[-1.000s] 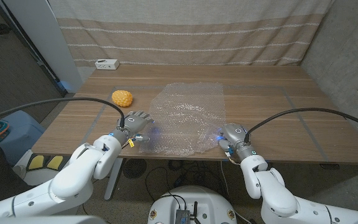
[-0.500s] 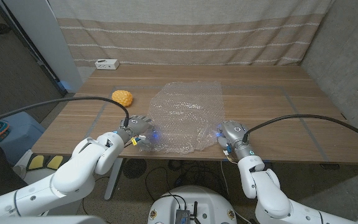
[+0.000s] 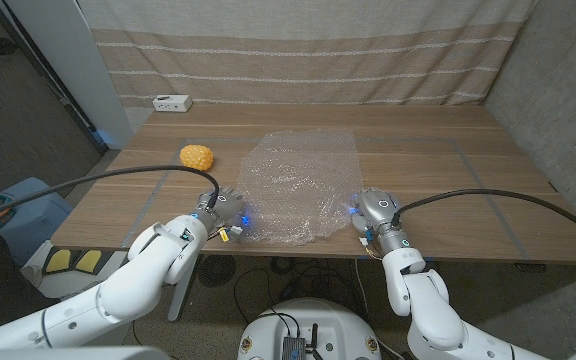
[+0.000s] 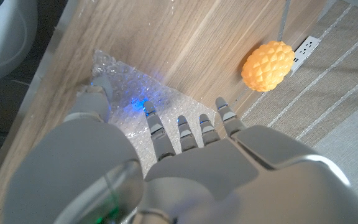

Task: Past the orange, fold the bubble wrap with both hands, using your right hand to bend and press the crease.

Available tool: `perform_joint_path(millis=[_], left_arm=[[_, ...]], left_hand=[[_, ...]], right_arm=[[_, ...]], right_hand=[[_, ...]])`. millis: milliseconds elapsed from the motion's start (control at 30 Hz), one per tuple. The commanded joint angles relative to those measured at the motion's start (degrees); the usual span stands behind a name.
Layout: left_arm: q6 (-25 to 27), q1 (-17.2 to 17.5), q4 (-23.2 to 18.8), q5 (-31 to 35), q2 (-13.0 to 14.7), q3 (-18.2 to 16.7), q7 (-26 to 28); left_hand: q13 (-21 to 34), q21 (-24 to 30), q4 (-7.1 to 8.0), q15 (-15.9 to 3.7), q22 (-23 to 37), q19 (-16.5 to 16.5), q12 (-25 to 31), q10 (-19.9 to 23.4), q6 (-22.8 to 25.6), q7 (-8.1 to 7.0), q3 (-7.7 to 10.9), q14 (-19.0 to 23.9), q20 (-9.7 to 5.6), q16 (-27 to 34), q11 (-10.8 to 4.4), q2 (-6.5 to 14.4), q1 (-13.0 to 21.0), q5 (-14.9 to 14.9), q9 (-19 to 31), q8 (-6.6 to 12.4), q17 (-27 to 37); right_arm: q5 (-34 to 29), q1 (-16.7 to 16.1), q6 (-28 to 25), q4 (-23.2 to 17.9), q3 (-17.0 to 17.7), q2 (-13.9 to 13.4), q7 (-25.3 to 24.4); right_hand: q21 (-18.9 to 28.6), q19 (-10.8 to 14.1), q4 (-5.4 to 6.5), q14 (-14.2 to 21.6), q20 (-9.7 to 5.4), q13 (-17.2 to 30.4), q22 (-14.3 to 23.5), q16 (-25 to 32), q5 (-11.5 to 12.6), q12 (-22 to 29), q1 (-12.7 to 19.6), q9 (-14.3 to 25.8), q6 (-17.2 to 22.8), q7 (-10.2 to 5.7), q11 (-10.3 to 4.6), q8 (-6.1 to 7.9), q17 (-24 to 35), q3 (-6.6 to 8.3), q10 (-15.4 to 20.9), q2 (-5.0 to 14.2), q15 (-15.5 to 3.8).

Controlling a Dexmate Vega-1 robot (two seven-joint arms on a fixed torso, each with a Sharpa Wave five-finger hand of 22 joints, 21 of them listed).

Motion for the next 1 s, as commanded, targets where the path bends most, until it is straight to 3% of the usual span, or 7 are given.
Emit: perform_joint_path(millis=[33, 133, 233, 367, 433, 700, 1000], left_arm=[[-3.5, 0.6, 5.0, 6.8, -5.0, 1.0, -2.3], [-3.2, 1.4, 5.8, 7.0, -5.8, 0.7, -0.9], [-2.1, 2.9, 6.3, 7.7, -6.4, 0.3, 3.1], [0.0, 4.7, 7.5, 10.9, -7.6, 0.4, 9.3], [0.9, 5.5, 8.1, 12.7, -8.0, 0.5, 12.1], [4.4, 8.7, 8.0, 9.0, -10.2, -2.7, 22.8], [1.9, 9.5, 2.9, -12.2, -10.0, -10.3, 24.8]], left_hand=[[0.2, 0.2, 0.50, -0.46, 0.2, 0.7, 0.4, 1.4, 1.6, 0.66, -0.19, 1.0, -0.15, 0.5, -0.10, 0.6, 1.0, -0.1, 0.1, 0.27, 0.1], [0.1, 0.2, 0.59, -0.60, 0.2, 0.9, 0.5, 2.0, 3.4, 0.14, -0.28, 1.1, -0.29, 0.4, -0.41, 1.0, 1.4, -0.3, 0.1, 0.56, 0.1], [0.0, 0.5, 0.29, -1.82, 0.3, 2.8, 1.4, 6.8, 13.9, 0.13, 0.52, 3.7, -0.83, 0.7, -1.09, 5.3, 5.8, -1.7, 0.0, 2.40, 0.0], [-0.1, 1.3, -0.24, -3.83, 0.3, 6.2, 2.2, 12.6, 24.8, 3.11, 1.33, 8.0, -1.59, 1.0, -1.23, 9.7, 11.3, -2.6, 0.4, 4.38, -0.2], [-0.2, 1.6, -0.41, -5.24, 0.2, 7.4, 2.6, 15.1, 28.0, 3.31, 1.22, 10.0, -2.30, 1.2, -1.88, 10.5, 13.0, -2.7, 0.6, 5.06, -0.2], [0.1, 1.9, 2.53, -4.71, 0.5, 8.3, 1.8, 15.7, 23.3, 3.95, -0.33, 11.5, -1.30, 1.0, -0.78, 14.3, 11.6, -2.4, 1.8, 2.96, 0.1], [0.3, 2.2, 4.29, -4.38, 0.6, 8.8, 1.6, 16.5, 22.6, 5.41, -0.04, 12.8, -1.08, 0.9, -0.28, 16.2, 10.3, -1.6, 3.3, 3.40, 0.1]], right_arm=[[-1.7, -2.9, 2.7, -0.1, 3.6, 1.2, 0.6], [-1.9, -3.4, 3.3, -0.1, 4.3, 1.3, 0.5], [-2.0, -4.0, 3.9, -0.1, 4.9, 1.5, 0.2], [-2.0, -4.6, 4.5, 0.0, 5.7, 1.8, -0.1], [-1.7, -5.0, 4.9, 0.0, 6.1, 1.9, -0.4], [0.2, -7.2, 4.3, -0.7, 8.3, 3.0, -1.8], [13.2, -13.3, 7.4, -5.1, 16.2, 4.6, -10.9]], right_hand=[[0.3, 0.5, -0.01, 0.4, 0.12, 0.1, 0.1, 0.3, 0.1, -0.3, 0.8, 0.2, 0.5, 0.20, 0.00, -0.20, 0.2, -0.25, 0.4, -0.05, -9.66], [0.3, 0.6, 0.02, 0.4, 0.11, 0.1, 0.1, 0.4, 0.1, -0.4, 0.9, 0.2, 0.6, 0.25, 0.00, -0.25, 0.2, -0.37, 0.4, -0.03, -9.68], [0.3, 0.6, 0.05, 0.3, 0.04, 0.1, 0.1, 0.4, 0.1, -0.4, 0.9, 0.2, 0.5, 0.26, -0.04, -0.33, 0.3, -0.48, 0.5, 0.01, -9.75], [0.3, 0.6, 0.06, 0.4, -0.01, 0.1, 0.1, 0.4, 0.1, -0.4, 1.0, 0.2, 0.6, 0.28, -0.09, -0.39, 0.3, -0.61, 0.5, 0.02, -9.80], [0.3, 0.6, 0.07, 0.4, 0.02, 0.1, 0.1, 0.4, 0.1, -0.5, 1.1, 0.2, 0.6, 0.27, -0.05, -0.44, 0.3, -0.68, 0.6, 0.03, -9.83], [0.3, 0.6, 0.08, 0.4, 0.00, 0.1, 0.1, 0.5, 0.1, -0.6, 1.4, 0.3, 1.2, 0.49, -0.16, -0.44, 0.4, -0.99, 0.5, 0.09, -9.88], [0.3, 0.7, -0.49, 0.3, 0.33, 0.1, 0.1, 0.5, 0.3, -1.0, 3.2, 0.4, 2.0, 2.77, 0.26, -0.51, 0.4, -1.03, 0.7, 0.41, -9.74]])
